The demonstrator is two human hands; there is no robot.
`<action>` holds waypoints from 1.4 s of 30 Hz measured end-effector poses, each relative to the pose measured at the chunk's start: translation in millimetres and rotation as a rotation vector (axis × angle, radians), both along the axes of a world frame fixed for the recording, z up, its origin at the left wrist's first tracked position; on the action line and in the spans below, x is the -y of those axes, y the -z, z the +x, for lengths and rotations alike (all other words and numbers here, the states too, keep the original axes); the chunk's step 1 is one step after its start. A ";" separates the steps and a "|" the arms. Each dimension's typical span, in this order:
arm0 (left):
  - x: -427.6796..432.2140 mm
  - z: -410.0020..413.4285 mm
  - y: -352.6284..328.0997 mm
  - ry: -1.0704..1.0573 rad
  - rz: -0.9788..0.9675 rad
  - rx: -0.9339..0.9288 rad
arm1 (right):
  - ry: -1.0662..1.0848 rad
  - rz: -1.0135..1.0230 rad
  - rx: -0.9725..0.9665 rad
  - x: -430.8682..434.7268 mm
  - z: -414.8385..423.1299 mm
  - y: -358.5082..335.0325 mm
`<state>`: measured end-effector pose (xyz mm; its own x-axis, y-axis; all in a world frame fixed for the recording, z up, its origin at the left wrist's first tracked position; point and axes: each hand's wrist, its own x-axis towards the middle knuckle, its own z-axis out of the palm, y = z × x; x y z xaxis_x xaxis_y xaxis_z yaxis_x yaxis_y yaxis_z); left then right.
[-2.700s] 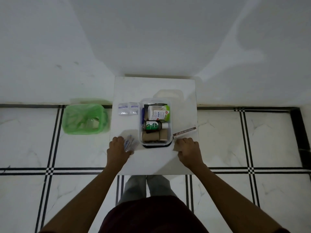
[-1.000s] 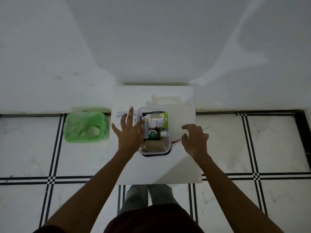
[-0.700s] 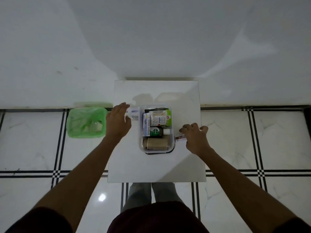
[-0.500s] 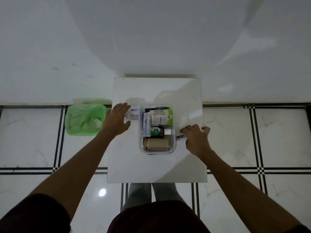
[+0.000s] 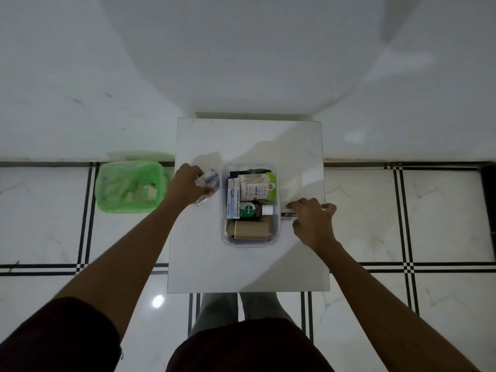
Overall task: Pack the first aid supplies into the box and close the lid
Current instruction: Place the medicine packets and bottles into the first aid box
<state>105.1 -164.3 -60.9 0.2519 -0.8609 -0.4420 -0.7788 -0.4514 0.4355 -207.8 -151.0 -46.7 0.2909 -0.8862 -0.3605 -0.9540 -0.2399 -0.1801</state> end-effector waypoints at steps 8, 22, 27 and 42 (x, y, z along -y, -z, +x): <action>-22.9 -5.8 -34.0 -0.501 -0.184 -0.334 | 0.389 -0.005 0.356 6.2 1.8 -51.7; -62.5 -76.9 -92.5 -0.742 -0.158 -0.553 | 0.626 0.131 0.518 -25.5 78.8 -93.0; -65.5 -72.5 -93.6 -0.773 -0.210 -0.590 | 0.694 0.107 0.538 -28.4 92.7 -83.7; -64.0 -62.0 -93.0 -0.829 -0.245 -0.770 | 0.338 0.062 0.328 -49.2 101.8 -77.1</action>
<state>43.2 -100.2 32.1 0.5159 -0.6414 -0.5679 0.2264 -0.5372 0.8125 -106.0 -101.8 30.4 0.0971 -0.9306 -0.3528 -0.8669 0.0951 -0.4894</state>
